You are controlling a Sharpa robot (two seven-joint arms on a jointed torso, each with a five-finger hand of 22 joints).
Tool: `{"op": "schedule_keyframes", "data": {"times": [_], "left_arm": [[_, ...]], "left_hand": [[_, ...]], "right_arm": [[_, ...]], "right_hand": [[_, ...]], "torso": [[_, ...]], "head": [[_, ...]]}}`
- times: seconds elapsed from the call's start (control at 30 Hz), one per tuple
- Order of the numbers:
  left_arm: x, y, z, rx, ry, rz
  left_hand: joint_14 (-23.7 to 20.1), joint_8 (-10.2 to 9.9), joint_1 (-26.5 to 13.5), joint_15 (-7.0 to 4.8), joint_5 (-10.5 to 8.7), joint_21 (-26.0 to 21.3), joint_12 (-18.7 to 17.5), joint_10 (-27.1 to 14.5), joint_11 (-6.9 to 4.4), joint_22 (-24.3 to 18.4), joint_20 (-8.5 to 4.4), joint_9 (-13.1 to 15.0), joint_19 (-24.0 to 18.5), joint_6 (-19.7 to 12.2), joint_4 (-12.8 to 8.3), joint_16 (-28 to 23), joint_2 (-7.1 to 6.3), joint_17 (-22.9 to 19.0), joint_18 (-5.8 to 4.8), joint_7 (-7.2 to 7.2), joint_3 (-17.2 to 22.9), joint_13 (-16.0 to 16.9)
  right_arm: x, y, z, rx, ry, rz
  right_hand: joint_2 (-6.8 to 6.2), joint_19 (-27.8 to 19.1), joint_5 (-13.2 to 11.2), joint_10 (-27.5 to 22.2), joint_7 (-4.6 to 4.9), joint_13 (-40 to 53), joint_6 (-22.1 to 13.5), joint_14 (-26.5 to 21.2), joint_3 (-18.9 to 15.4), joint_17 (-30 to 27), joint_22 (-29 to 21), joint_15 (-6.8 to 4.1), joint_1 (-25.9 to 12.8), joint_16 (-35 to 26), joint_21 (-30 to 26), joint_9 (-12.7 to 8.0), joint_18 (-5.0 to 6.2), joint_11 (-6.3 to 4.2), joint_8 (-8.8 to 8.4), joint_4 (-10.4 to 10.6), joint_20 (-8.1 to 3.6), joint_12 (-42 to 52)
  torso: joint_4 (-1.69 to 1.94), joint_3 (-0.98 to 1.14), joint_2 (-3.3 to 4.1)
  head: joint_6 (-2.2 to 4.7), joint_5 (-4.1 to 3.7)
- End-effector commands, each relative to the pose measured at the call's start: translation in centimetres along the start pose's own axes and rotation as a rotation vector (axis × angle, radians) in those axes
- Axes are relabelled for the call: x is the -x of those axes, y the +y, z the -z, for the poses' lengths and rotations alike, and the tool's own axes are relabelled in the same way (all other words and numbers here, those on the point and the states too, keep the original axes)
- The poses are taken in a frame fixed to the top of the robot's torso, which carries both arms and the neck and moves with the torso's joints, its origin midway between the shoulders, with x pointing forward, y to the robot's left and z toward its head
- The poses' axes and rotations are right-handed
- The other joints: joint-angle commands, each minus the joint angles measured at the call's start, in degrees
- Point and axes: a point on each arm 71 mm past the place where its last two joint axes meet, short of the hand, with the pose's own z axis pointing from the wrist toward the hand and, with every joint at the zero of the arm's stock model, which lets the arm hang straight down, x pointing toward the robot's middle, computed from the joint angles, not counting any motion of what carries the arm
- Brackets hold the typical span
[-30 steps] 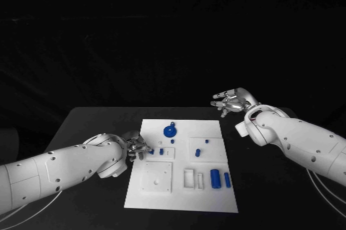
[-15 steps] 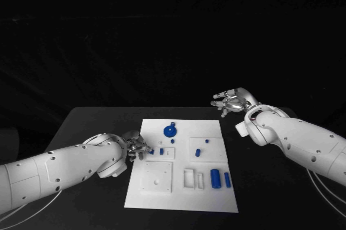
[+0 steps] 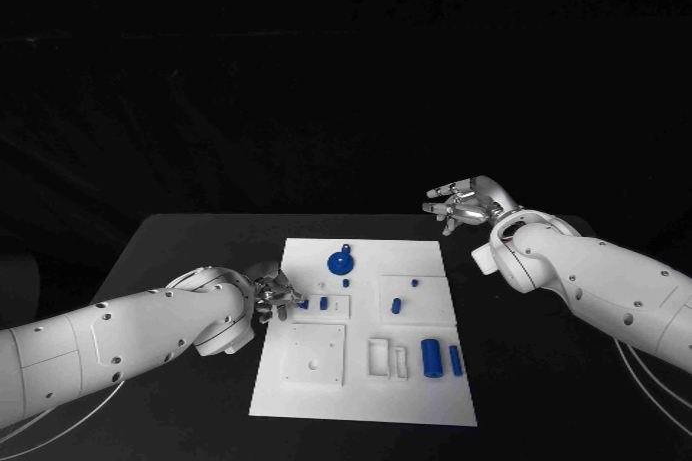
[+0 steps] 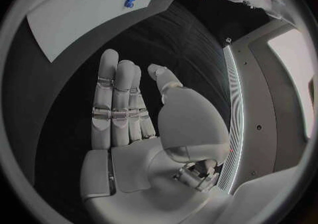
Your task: Assemble the parts on the task board
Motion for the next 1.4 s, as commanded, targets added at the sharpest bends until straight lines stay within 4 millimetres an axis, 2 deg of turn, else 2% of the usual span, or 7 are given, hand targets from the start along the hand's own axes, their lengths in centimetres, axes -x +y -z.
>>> {"op": "schedule_keyframes", "data": {"times": [0.03, 0.43, 1.27, 1.4], "left_arm": [[-0.53, 0.27, -0.01, 0.014, 0.032, -0.015], [-0.82, 0.23, -0.04, 0.027, 0.064, -0.043], [-0.91, -0.01, -0.34, 0.040, 0.065, -0.074], [-0.90, 0.00, -0.40, 0.043, 0.066, -0.078]], "left_hand": [[0.07, 0.12, 0.74, -0.22, 0.21, 0.05, 0.30, 2.65, -0.50, 1.86, 0.41, 0.06, 0.13, 4.19, -2.44, 0.07, -0.02, 0.03, 0.91, -3.81, 2.56, -0.05], [0.02, -0.29, 0.99, -0.19, -0.31, -0.25, 0.30, 2.67, -0.41, 1.77, 0.38, -1.59, -0.02, 4.58, -2.55, -0.04, -0.44, -0.21, 0.80, -3.76, 1.58, -0.52], [0.19, 0.40, 0.68, -0.23, -1.11, 0.20, 1.45, 2.73, -0.57, 1.90, 0.38, -1.96, 0.27, 5.16, -1.89, 0.62, -0.93, 0.70, 0.62, -4.16, -0.11, -2.33], [0.21, 0.62, 0.27, -0.18, -1.11, 0.18, 2.14, 2.75, -0.64, 1.87, 0.50, -2.26, 0.29, 5.45, -1.48, 0.89, -1.14, 0.93, 0.61, -4.34, -0.28, -3.49]], "right_arm": [[-0.12, 0.05, 0.02, 0.007, 0.013, -0.001], [-0.10, 0.05, 0.04, 0.006, 0.013, -0.001], [-0.08, 0.00, 0.05, 0.006, 0.011, -0.001], [-0.07, -0.02, 0.05, 0.005, 0.011, -0.001]], "right_hand": [[-0.13, 2.00, 0.29, -0.28, 0.01, -0.06, -0.20, -0.12, 0.09, -0.03, -0.05, 0.14, 0.38, -0.24, 0.33, -0.04, -0.22, 0.08, -0.07, 0.17, 0.31, 0.08], [-0.13, 2.00, 0.29, -0.28, 0.01, -0.06, -0.20, -0.12, 0.09, -0.03, -0.05, 0.14, 0.38, -0.24, 0.33, -0.04, -0.22, 0.08, -0.07, 0.17, 0.31, 0.08], [-0.13, 2.00, 0.29, -0.28, 0.01, -0.06, -0.20, -0.12, 0.09, -0.03, -0.05, 0.14, 0.38, -0.24, 0.33, -0.04, -0.22, 0.08, -0.07, 0.17, 0.31, 0.08], [-0.13, 2.00, 0.29, -0.28, 0.01, -0.06, -0.20, -0.12, 0.09, -0.03, -0.05, 0.14, 0.38, -0.24, 0.33, -0.04, -0.22, 0.08, -0.07, 0.17, 0.31, 0.08]], "torso": [[0.00, 0.01, -0.01], [0.01, 0.04, 0.00], [-0.05, 0.05, -0.01], [-0.05, 0.04, -0.01]], "head": [[-0.07, -0.06], [-0.15, -0.01], [-0.24, 0.06], [-0.24, 0.05]]}}
